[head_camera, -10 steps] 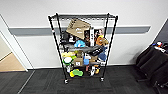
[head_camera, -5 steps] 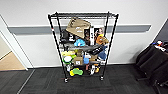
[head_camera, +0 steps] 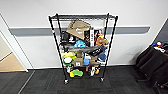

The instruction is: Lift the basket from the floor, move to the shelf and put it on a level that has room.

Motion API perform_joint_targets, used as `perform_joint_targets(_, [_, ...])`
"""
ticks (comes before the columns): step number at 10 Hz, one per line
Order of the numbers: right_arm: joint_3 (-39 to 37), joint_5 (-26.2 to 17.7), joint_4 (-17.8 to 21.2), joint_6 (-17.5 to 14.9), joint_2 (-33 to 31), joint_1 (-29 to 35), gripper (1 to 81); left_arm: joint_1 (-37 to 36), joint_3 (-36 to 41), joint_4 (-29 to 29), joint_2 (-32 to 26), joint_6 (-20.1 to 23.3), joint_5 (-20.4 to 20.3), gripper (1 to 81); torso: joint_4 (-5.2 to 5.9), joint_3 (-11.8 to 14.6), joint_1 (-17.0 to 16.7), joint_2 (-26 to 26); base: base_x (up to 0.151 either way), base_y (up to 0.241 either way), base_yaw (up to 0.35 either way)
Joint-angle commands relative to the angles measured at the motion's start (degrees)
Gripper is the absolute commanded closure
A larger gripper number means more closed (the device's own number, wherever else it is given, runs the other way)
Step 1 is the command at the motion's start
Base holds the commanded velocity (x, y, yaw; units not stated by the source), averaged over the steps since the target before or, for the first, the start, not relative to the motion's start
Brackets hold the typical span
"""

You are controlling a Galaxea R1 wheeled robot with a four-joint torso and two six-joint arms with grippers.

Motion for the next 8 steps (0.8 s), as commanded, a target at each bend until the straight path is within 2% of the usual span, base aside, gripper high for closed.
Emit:
perform_joint_targets(1, [3.9,-1.7,-1.6,0.0,-1.8,4.9,81.1,-5.0,4.3,0.9,-0.7,0.0,0.2,81.1,0.0,3.7,0.0,0.0,0.0,0.0,0.0])
perform_joint_targets(3, [3.9,-1.6,-1.6,0.0,-1.9,4.9,81.1,-5.0,4.3,1.3,-0.6,-0.1,0.3,81.1,0.0,5.8,-0.1,0.0,0.0,0.0,0.0])
perform_joint_targets(4, [3.8,-1.6,-1.6,0.0,-1.8,4.8,81.1,-5.0,4.3,1.3,-0.5,-0.1,0.5,81.1,0.0,4.0,-0.1,0.0,0.0,0.0,0.0])
perform_joint_targets(6, [3.9,-1.5,-1.6,0.0,-2.0,4.4,81.1,-5.0,4.3,1.3,-0.3,0.0,0.7,81.1,0.0,5.1,-0.1,0.0,0.0,0.0,0.0])
perform_joint_targets(8, [4.0,-1.3,-1.7,0.0,-2.5,3.8,81.1,-5.0,4.5,1.3,-0.2,0.0,0.5,81.1,0.0,4.9,-0.2,0.0,0.0,0.0,0.0])
